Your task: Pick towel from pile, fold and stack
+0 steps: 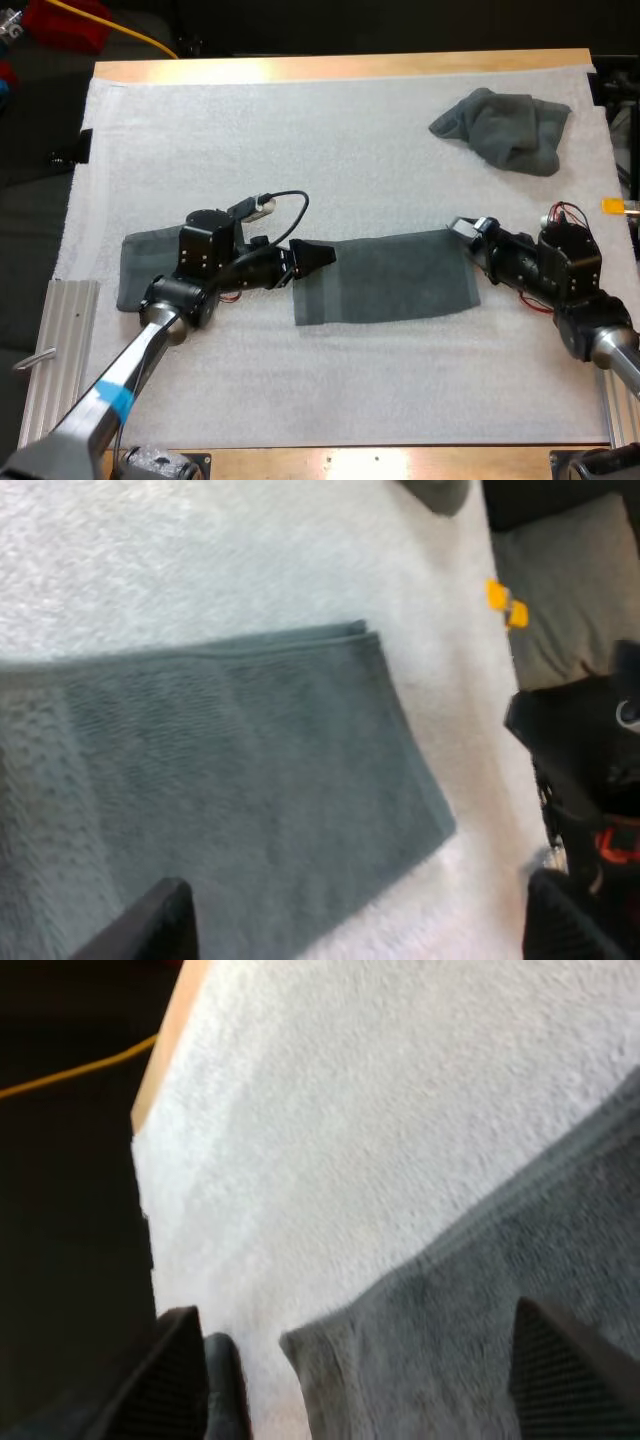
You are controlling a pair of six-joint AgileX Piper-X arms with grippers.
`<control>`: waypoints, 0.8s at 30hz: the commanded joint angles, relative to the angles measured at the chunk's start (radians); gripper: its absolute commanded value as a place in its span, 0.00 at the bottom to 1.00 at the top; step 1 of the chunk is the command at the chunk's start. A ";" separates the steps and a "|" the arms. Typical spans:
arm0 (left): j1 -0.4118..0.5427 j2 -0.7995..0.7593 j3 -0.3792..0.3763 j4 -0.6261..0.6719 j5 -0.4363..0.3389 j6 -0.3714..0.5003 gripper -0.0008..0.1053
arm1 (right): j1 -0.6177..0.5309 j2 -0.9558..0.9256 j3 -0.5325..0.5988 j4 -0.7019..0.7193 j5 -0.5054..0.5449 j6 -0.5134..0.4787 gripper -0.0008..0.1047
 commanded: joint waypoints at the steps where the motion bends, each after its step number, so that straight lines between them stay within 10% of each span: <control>1: -0.004 -0.031 -0.005 0.020 -0.010 0.021 0.62 | -0.001 -0.027 -0.012 0.026 0.004 -0.018 0.59; 13: -0.004 -0.255 -0.005 0.279 -0.132 0.117 0.62 | -0.001 -0.141 -0.015 0.202 0.011 -0.136 0.59; 24: -0.004 -0.436 -0.005 0.519 -0.190 0.192 0.62 | -0.001 -0.186 -0.199 0.614 0.013 -0.467 0.60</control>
